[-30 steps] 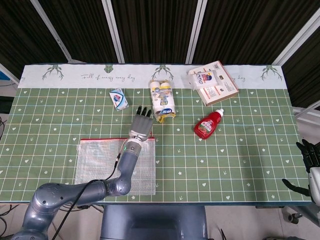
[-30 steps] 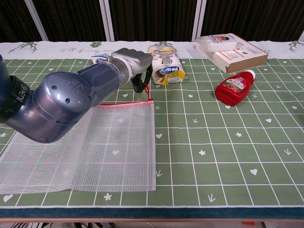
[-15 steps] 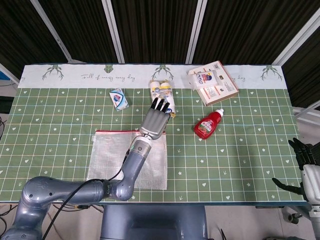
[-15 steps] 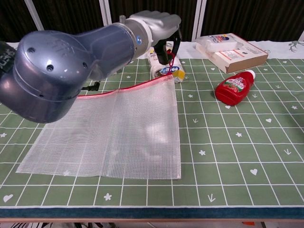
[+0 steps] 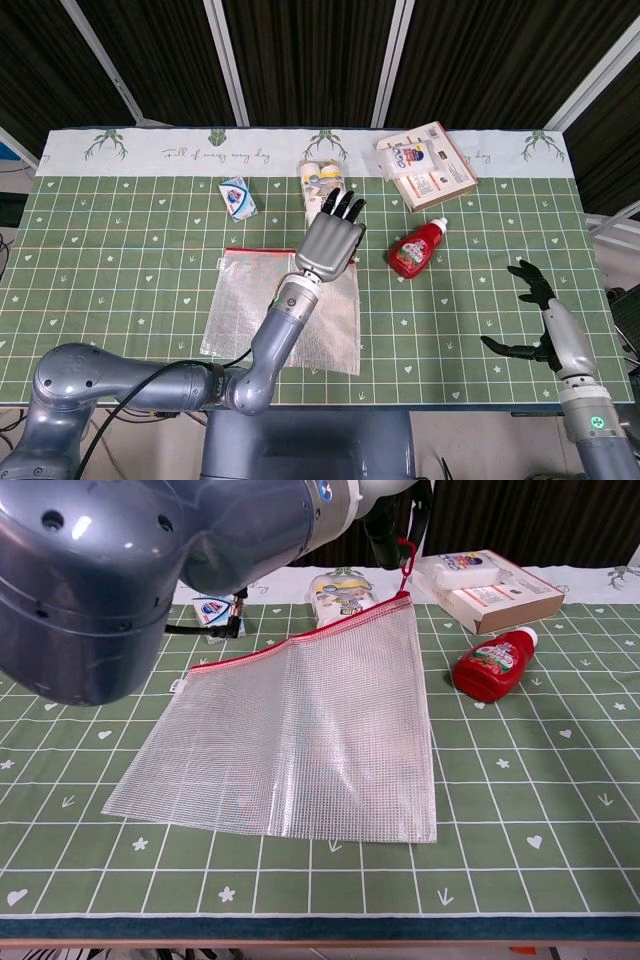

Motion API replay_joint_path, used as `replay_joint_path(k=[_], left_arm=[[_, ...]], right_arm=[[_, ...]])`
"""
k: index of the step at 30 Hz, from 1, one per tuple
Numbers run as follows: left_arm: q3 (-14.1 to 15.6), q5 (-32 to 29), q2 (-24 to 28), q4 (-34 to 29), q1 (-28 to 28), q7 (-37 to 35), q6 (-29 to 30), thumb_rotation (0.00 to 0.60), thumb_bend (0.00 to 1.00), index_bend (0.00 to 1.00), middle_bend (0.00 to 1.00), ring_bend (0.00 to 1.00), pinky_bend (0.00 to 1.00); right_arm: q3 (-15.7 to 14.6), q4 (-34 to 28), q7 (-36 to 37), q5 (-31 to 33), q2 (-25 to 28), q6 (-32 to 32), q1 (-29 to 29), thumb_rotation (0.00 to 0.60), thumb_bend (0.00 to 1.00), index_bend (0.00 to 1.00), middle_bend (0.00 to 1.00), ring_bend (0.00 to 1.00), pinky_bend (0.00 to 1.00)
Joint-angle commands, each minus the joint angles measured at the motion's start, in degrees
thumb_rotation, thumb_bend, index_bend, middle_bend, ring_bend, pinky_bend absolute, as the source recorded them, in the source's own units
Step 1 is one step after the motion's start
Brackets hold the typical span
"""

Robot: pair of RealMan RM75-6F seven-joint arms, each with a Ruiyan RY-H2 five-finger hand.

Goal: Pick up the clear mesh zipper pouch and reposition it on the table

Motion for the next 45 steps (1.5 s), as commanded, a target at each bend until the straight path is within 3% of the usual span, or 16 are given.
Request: replay_joint_path(k=[1, 6, 16, 19, 23, 32, 45], left_arm=[[-0.2, -0.4, 0.3, -1.3, -0.7, 0.0, 0.8, 0.600, 0.50, 0.58, 0.13, 0.00, 0.00], [-0.5, -1.1, 0.3, -2.8, -1.8, 0.2, 1.8, 0.600, 0.50, 0.58, 0.13, 0.00, 0.00], [-0.7, -2.8, 0.4, -5.5, -3.6, 0.7, 3.7, 0.600, 0.50, 0.58, 0.13, 0.00, 0.00], [-0.6, -3.3, 0.6, -6.3, -3.9, 0.8, 4.2, 0.600, 0.50, 0.58, 0.13, 0.00, 0.00], [-0.7, -3.8, 1.0, -7.0, -4.3, 0.6, 4.8, 0.600, 0.50, 0.58, 0.13, 0.00, 0.00], [-1.0, -5.0, 1.5, -8.4, -4.9, 0.1, 5.8, 0.600, 0.50, 0.58, 0.13, 0.00, 0.00], [-0.8, -6.1, 2.2, -9.4, -5.5, -0.9, 6.5, 0.600, 0.50, 0.58, 0.13, 0.00, 0.00]], right_arm=[[3.6, -5.2, -2.1, 11.8, 0.5, -6.0, 6.6, 0.600, 0.21, 0.16, 0.02, 0.00, 0.22], [5.4, -6.2, -5.9, 22.0, -2.7, -6.3, 12.4, 0.600, 0.22, 0.18, 0.02, 0.00, 0.22], [8.1, -5.2, -12.7, 38.0, -13.0, -1.0, 22.5, 0.600, 0.24, 0.24, 0.04, 0.00, 0.22], [8.9, -4.4, -13.8, 41.7, -15.7, 0.4, 24.7, 0.600, 0.24, 0.30, 0.05, 0.00, 0.22], [9.7, -3.5, -15.0, 44.4, -18.6, 2.5, 26.6, 0.600, 0.24, 0.35, 0.06, 0.00, 0.22], [11.4, -1.1, -16.4, 47.8, -23.6, 5.8, 29.1, 0.600, 0.26, 0.35, 0.06, 0.00, 0.22], [14.6, 0.7, -17.6, 50.6, -28.1, 8.8, 31.0, 0.600, 0.32, 0.44, 0.10, 0.00, 0.22]])
